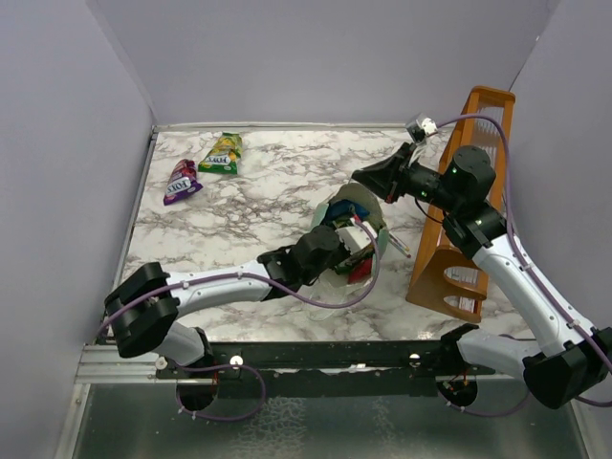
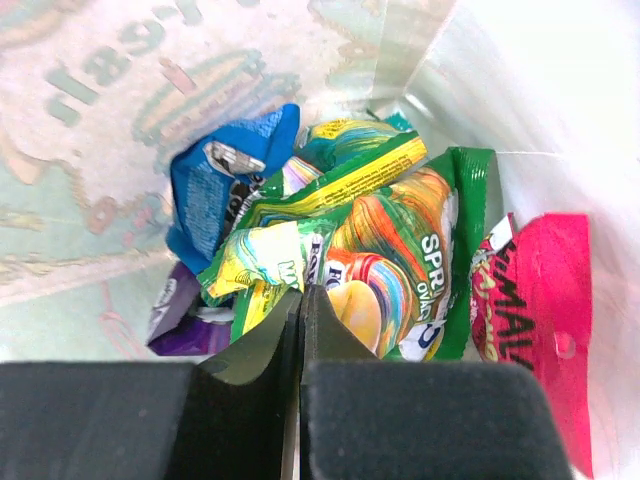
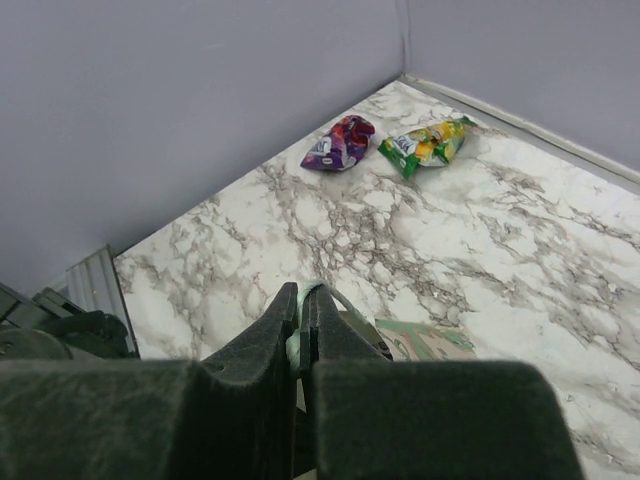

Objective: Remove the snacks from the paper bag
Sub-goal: Take out the snack from the paper bag.

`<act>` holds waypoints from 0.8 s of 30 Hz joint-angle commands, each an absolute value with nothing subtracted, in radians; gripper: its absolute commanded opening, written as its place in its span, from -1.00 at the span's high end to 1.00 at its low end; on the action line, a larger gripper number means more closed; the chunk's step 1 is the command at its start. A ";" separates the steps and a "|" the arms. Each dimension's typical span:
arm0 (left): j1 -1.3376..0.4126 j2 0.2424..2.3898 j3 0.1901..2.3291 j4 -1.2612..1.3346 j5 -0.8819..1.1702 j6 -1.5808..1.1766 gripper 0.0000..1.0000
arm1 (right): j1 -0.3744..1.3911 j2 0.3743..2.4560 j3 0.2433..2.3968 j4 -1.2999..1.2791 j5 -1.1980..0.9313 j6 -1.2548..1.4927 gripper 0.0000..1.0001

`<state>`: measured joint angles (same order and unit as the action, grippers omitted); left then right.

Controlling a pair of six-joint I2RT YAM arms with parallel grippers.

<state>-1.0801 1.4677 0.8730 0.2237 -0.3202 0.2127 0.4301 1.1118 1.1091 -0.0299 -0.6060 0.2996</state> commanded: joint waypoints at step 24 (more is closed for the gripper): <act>-1.085 1.080 1.013 0.164 -0.063 0.121 1.00 | 0.430 1.122 1.118 0.034 -0.575 0.262 0.97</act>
<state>-1.0821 1.1355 0.9596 0.0883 -0.1051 0.1619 0.4301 1.1244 1.1057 -0.0299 -0.5632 0.2604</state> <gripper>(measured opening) 0.010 0.027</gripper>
